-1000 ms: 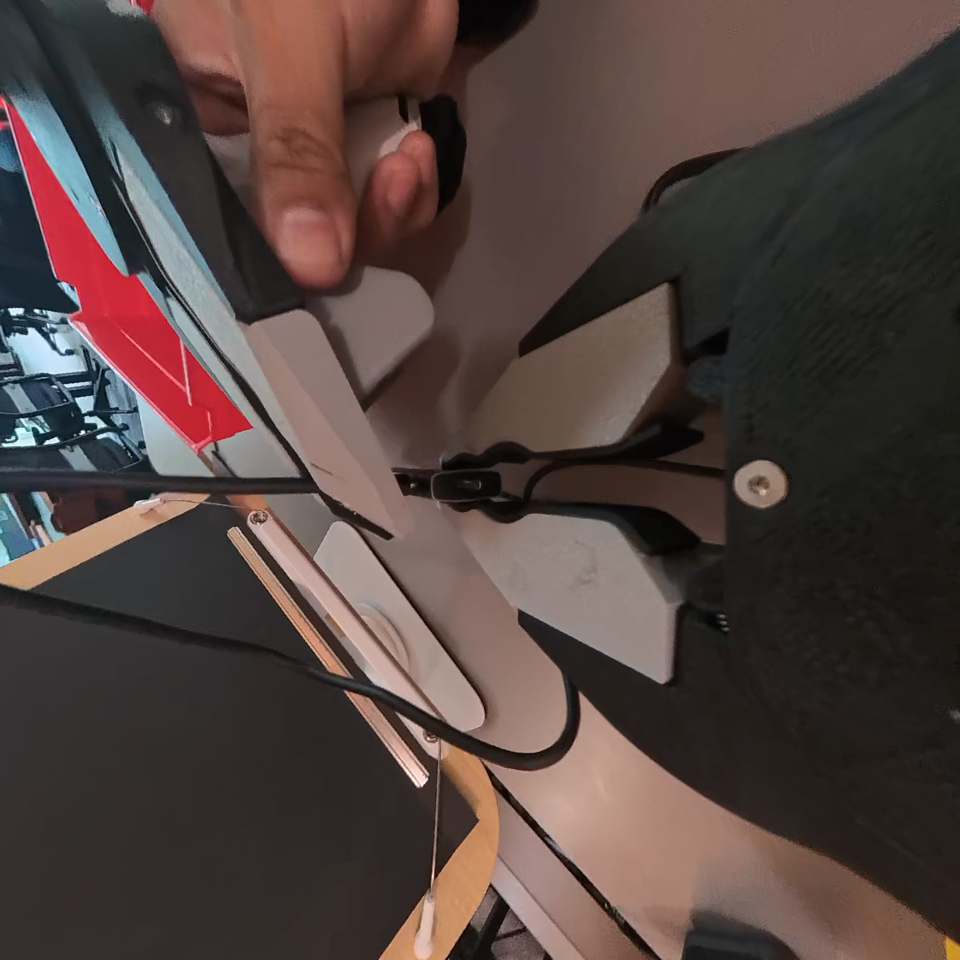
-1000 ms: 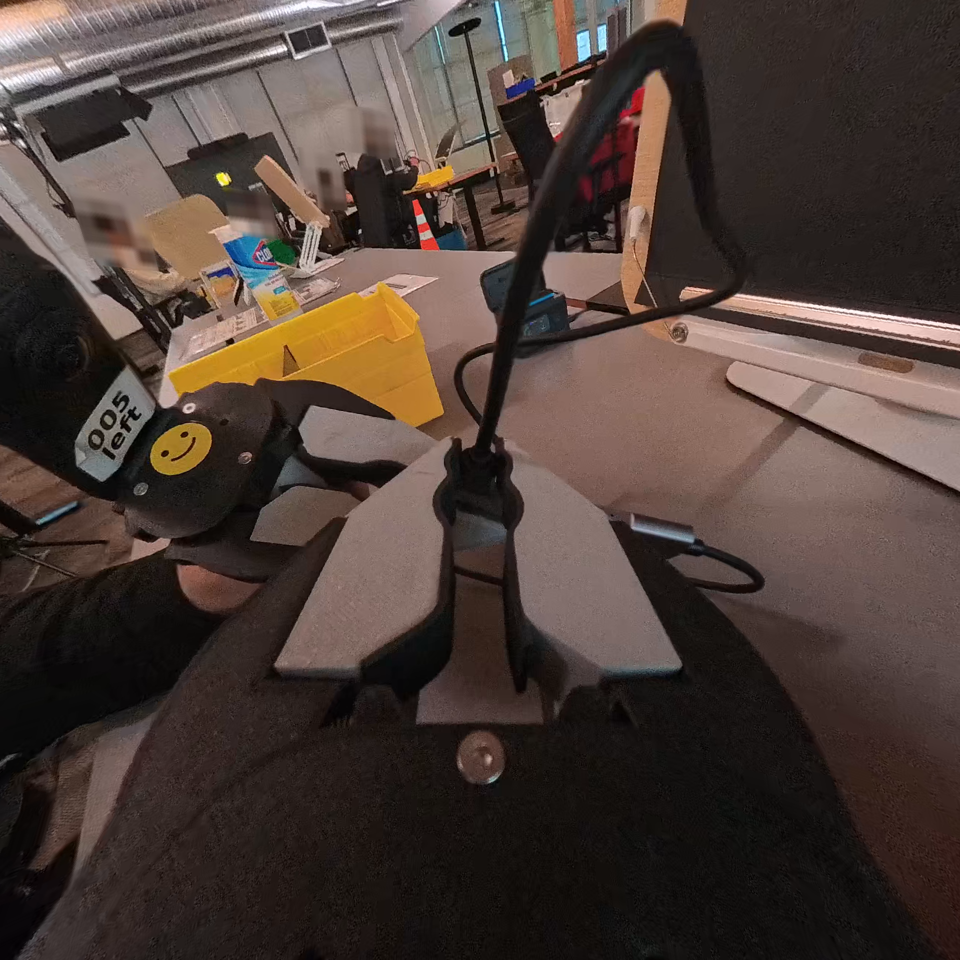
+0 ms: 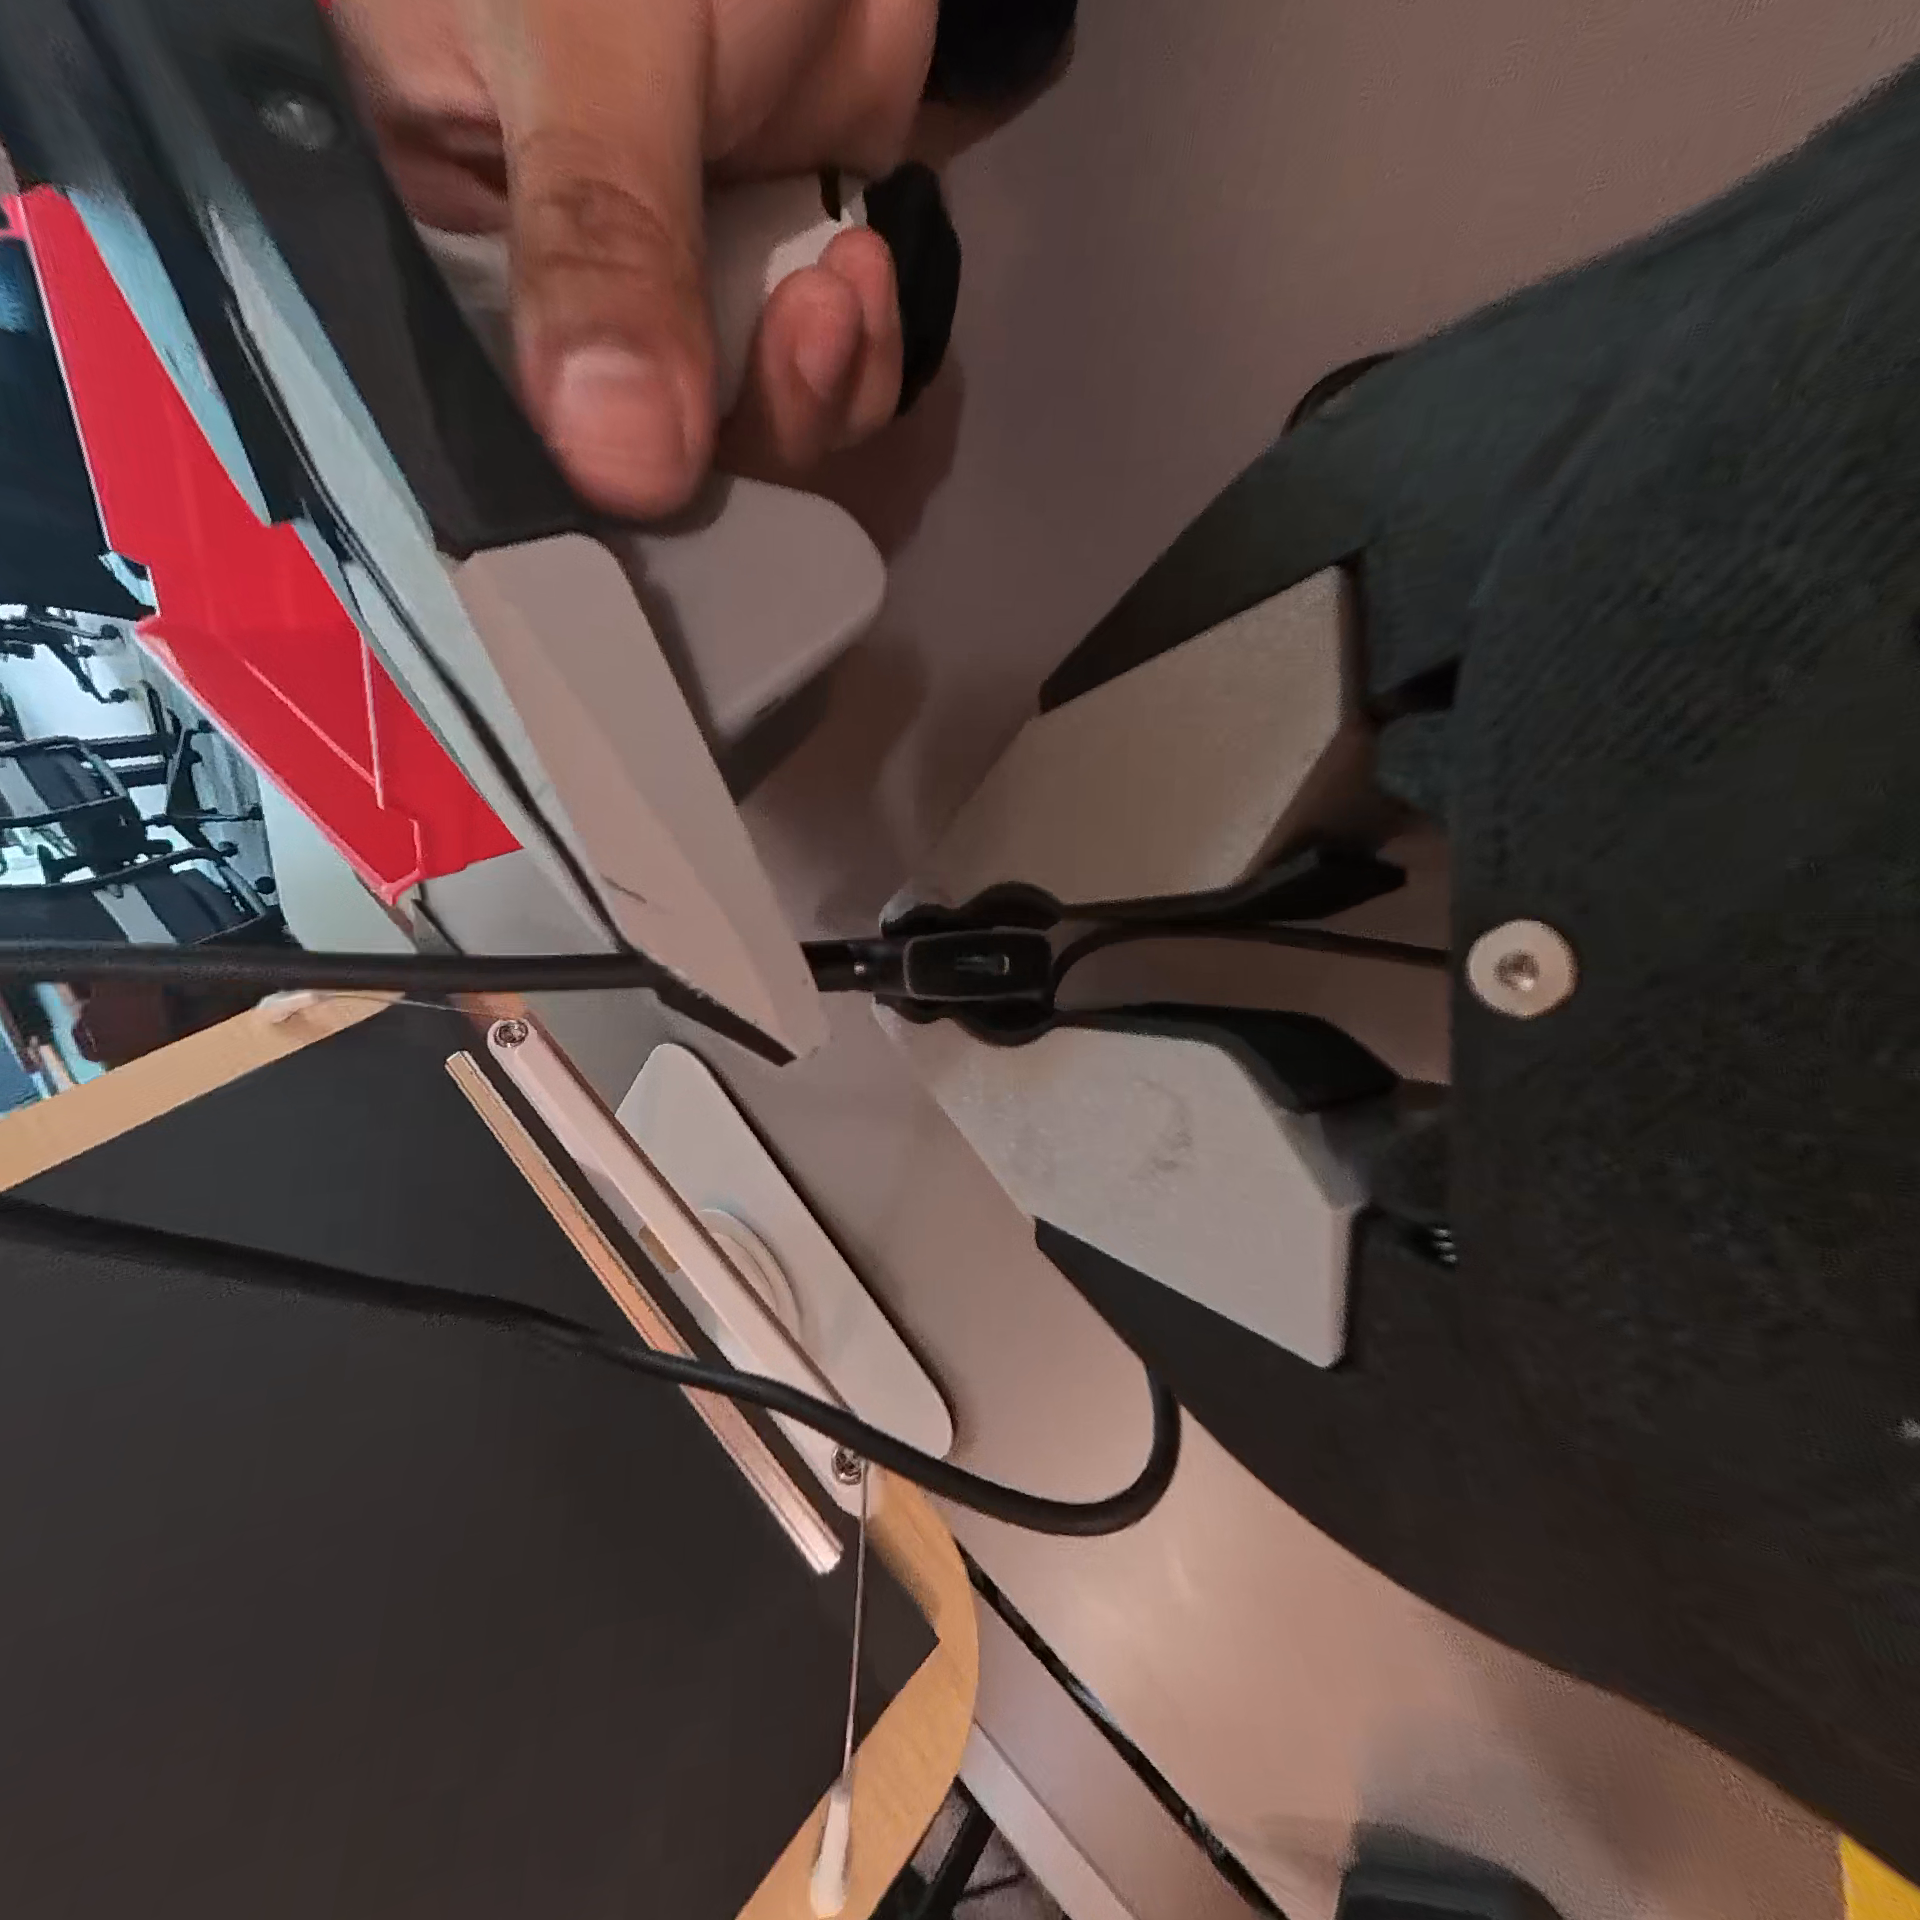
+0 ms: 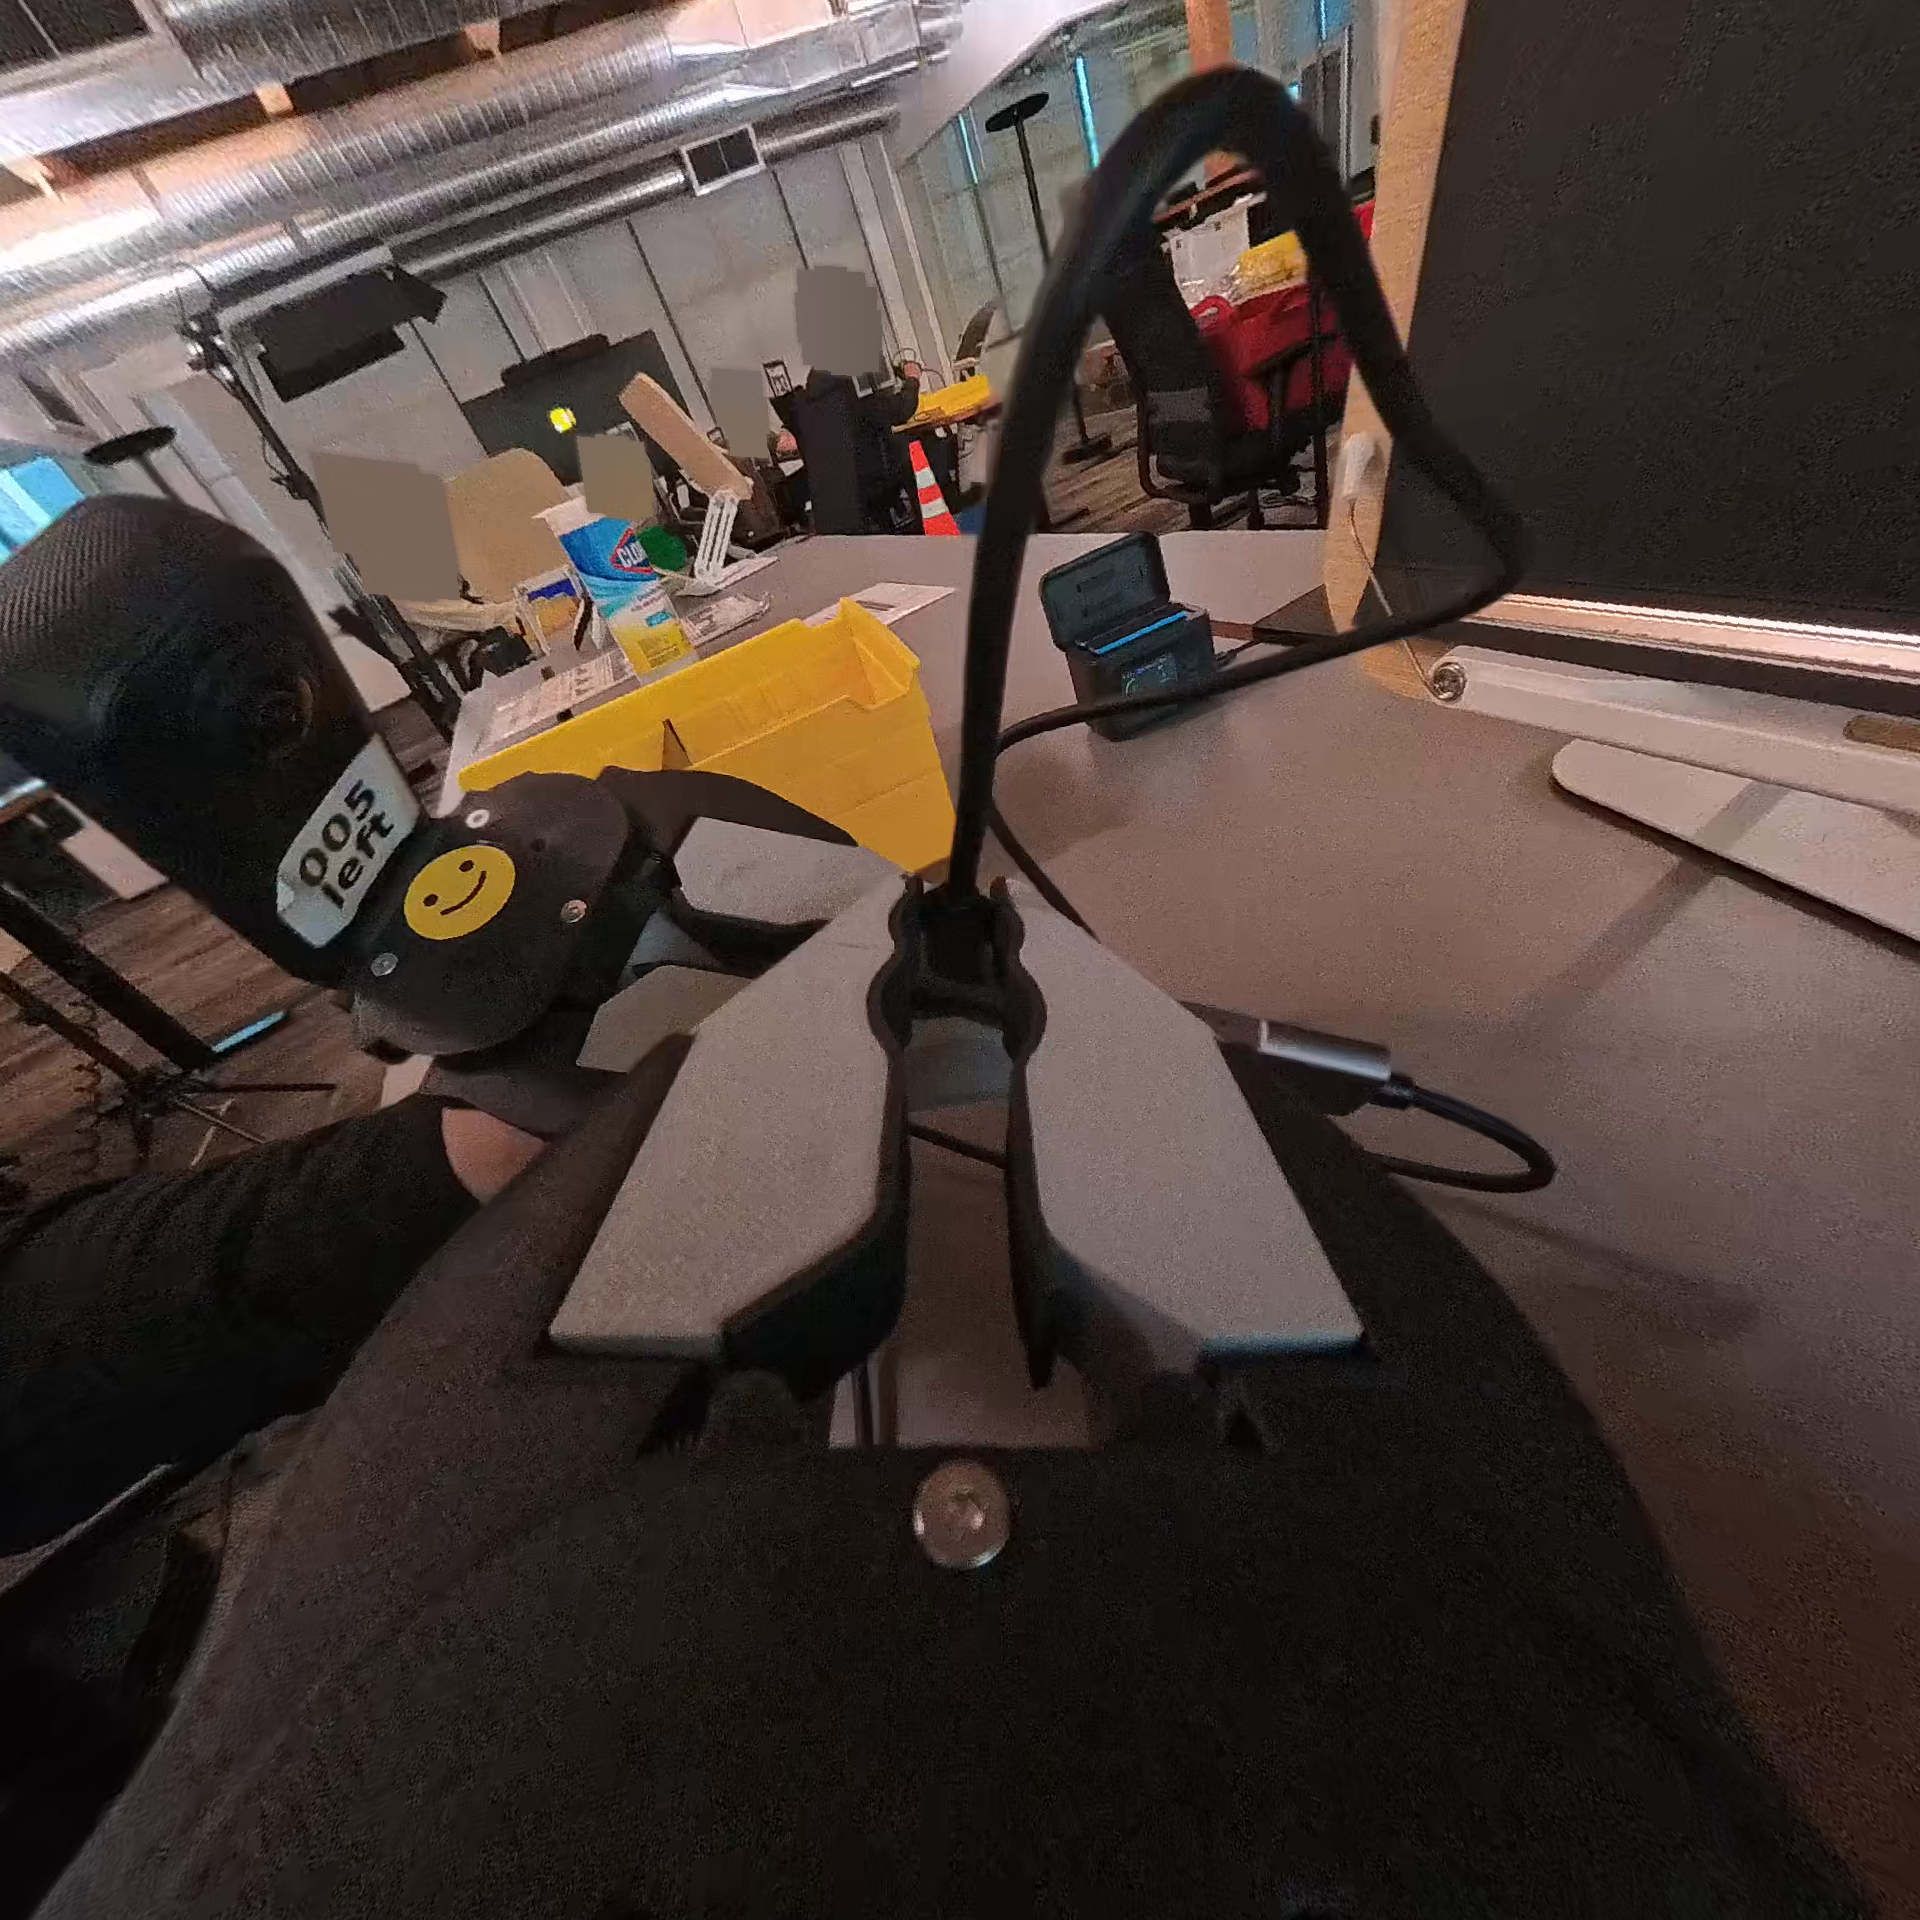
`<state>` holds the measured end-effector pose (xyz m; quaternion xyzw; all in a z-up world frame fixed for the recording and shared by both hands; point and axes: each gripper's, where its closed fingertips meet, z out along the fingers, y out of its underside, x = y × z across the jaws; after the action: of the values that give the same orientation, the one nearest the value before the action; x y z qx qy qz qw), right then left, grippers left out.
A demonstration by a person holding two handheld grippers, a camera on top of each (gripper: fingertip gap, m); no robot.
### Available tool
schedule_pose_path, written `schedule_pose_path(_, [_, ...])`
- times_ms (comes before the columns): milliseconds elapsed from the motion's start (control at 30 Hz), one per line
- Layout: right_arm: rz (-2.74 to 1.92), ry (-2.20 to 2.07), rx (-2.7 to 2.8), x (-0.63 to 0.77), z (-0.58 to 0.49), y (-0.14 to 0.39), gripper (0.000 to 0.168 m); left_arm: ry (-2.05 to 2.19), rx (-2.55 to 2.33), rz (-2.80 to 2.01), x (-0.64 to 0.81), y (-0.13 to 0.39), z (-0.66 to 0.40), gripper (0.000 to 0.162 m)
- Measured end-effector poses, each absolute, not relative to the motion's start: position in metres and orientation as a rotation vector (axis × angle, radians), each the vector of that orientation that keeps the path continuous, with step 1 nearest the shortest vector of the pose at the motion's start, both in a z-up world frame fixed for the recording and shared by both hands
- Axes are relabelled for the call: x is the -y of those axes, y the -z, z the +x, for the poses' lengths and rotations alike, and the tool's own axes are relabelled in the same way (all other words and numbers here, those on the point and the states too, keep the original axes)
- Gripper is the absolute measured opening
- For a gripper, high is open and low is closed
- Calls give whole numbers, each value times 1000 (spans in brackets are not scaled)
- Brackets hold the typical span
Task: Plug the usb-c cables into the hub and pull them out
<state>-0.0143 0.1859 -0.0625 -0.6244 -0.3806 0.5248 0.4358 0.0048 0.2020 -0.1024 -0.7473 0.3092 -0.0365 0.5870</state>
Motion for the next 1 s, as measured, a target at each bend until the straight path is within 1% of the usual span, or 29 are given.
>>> schedule_pose_path(467, [-1630,-1353,973,-184,-22,79,11,1,-731,-1740,-206,108,3,6])
schedule_pose_path(667, [-1622,-1422,967,-179,-25,78,21,18,-731,-1748,-206,110,4,6])
schedule_pose_path(767, [-1624,-1348,989,-182,-23,80,14,67,-709,-1778,-205,110,6,6])
schedule_pose_path(867, [-1616,-1230,997,-188,-19,80,18,47,-699,-1778,-206,108,4,7])
schedule_pose_path(933, [-1597,-1175,1019,-186,-19,79,10,43,-696,-1782,-206,109,4,7])
schedule_pose_path(1000, [-1584,-1139,1015,-187,-18,77,11,39,-680,-1780,-207,108,2,6])
